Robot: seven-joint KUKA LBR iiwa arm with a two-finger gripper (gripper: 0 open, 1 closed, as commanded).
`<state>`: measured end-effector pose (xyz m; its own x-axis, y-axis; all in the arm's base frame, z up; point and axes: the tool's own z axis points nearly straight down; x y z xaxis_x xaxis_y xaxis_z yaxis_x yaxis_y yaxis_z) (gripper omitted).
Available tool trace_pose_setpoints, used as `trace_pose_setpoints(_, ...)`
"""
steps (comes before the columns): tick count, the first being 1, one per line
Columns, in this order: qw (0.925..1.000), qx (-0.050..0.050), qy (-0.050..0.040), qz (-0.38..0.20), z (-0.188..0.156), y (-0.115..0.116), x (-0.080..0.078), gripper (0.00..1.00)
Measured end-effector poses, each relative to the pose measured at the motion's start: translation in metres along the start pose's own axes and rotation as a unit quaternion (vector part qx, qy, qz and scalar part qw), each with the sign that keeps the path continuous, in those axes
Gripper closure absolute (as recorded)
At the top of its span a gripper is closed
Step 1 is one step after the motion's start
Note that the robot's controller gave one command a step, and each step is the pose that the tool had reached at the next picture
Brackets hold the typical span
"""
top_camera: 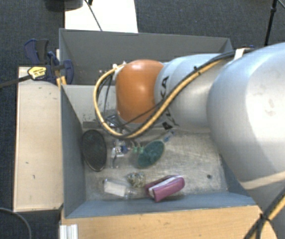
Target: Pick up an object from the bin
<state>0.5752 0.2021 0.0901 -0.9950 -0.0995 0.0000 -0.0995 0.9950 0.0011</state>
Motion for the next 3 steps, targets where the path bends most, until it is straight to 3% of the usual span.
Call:
trace_pose_setpoints(1,0.9998,0.002,0.0008,0.018,-0.003,-0.075,-0.007,0.00)
trace_pose_setpoints(2,0.9954,0.002,-0.0003,-0.096,-0.029,-0.151,0.053,0.00)
trace_pose_setpoints(3,0.9984,-0.001,0.0006,-0.056,0.015,-0.208,0.039,0.00)
